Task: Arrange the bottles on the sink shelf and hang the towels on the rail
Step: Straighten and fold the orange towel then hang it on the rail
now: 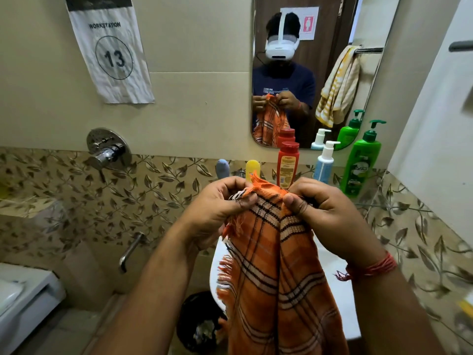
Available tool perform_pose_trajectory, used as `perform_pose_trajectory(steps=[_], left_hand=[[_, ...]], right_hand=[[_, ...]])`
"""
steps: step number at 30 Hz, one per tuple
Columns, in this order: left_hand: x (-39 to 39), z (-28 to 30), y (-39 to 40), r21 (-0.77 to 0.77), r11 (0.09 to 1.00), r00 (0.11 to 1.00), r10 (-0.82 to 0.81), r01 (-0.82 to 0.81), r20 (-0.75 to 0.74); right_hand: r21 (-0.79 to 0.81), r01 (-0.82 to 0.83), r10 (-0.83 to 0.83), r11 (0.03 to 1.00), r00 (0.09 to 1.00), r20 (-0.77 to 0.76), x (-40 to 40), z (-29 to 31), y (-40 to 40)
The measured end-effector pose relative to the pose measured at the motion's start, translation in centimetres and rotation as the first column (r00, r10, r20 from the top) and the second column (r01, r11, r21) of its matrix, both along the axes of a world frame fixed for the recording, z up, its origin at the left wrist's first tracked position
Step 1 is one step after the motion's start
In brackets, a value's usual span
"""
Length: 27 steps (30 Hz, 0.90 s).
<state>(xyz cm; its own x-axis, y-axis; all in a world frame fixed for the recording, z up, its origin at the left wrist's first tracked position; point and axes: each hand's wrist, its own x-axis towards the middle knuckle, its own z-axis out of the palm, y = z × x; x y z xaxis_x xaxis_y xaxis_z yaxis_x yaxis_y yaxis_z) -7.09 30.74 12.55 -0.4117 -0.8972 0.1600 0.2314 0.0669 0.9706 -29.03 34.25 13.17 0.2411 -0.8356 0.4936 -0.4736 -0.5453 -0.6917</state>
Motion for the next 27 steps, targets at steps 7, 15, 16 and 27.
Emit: perform_pose_trajectory(steps=[7,15,16,27], left_hand=[[-3.0,-0.7,0.6,-0.032,0.99,0.982,0.132,-0.137,-0.133],[-5.0,-0.9,1.0,-0.161,0.967,0.978,0.205,-0.196,0.042],[-5.1,-0.9,0.9,-0.182,0.96,0.972,0.227,-0.213,0.058],[-4.5,-1.1,-0.1,-0.289,0.884,0.925,0.38,-0.366,-0.008]], right_hand=[[0.015,0.275,-0.275,0.961,0.958,0.08,0.0,-0.3,1.1],[0.152,0.195,-0.215,0.969,0.968,0.126,0.8,0.7,1.7],[0.228,0.152,-0.201,0.962,0.958,0.207,0.9,0.6,1.4],[0.427,-0.163,-0.148,0.889,0.781,0.607,2.7,0.2,-0.7]])
